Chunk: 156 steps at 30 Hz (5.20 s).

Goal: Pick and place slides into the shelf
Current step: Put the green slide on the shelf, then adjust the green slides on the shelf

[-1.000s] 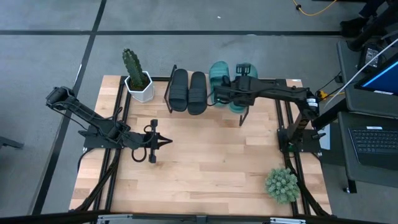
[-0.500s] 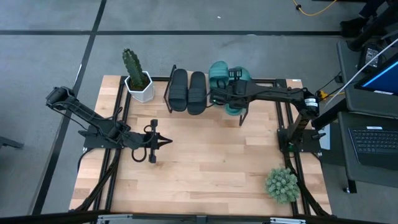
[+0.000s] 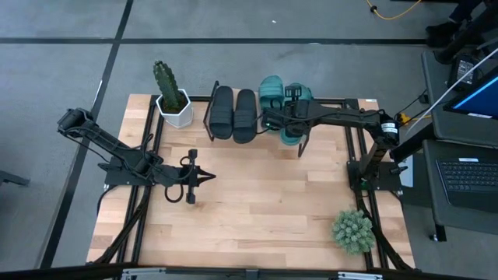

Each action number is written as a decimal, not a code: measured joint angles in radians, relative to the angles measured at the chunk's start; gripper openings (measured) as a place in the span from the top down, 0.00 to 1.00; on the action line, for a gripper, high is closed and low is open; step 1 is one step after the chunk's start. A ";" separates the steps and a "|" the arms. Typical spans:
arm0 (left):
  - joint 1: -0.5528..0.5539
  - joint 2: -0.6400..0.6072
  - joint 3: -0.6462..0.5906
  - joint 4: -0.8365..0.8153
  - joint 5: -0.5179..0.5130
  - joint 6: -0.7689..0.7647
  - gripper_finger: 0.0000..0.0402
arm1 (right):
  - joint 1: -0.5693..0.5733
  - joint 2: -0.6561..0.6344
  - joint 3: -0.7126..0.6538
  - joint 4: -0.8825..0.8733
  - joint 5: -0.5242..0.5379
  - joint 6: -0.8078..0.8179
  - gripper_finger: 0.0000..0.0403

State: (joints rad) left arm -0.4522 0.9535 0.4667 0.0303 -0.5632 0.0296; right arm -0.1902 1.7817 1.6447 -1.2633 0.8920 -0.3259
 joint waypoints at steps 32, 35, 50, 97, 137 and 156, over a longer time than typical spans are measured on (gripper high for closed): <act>0.000 0.000 0.000 0.000 0.000 0.000 1.00 | 0.001 0.000 0.000 -0.023 -0.032 -0.045 0.82; 0.000 0.000 0.000 0.000 0.000 0.000 1.00 | 0.001 0.000 0.000 -0.022 -0.032 -0.046 0.78; 0.000 0.000 0.000 0.000 0.000 0.000 1.00 | -0.004 0.000 0.001 -0.006 -0.028 -0.050 0.51; 0.000 0.000 0.000 -0.006 0.000 -0.019 1.00 | 0.167 0.044 0.214 0.044 -0.528 0.190 0.46; 0.000 0.000 0.000 -0.023 0.000 -0.019 1.00 | 0.145 0.105 0.016 0.209 -0.261 0.056 0.53; 0.000 0.000 0.000 -0.023 0.000 -0.019 1.00 | 0.145 0.105 0.017 0.206 -0.257 0.059 0.96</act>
State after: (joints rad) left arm -0.4519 0.9535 0.4671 0.0078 -0.5631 0.0105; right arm -0.0456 1.8870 1.6615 -1.0577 0.6346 -0.2665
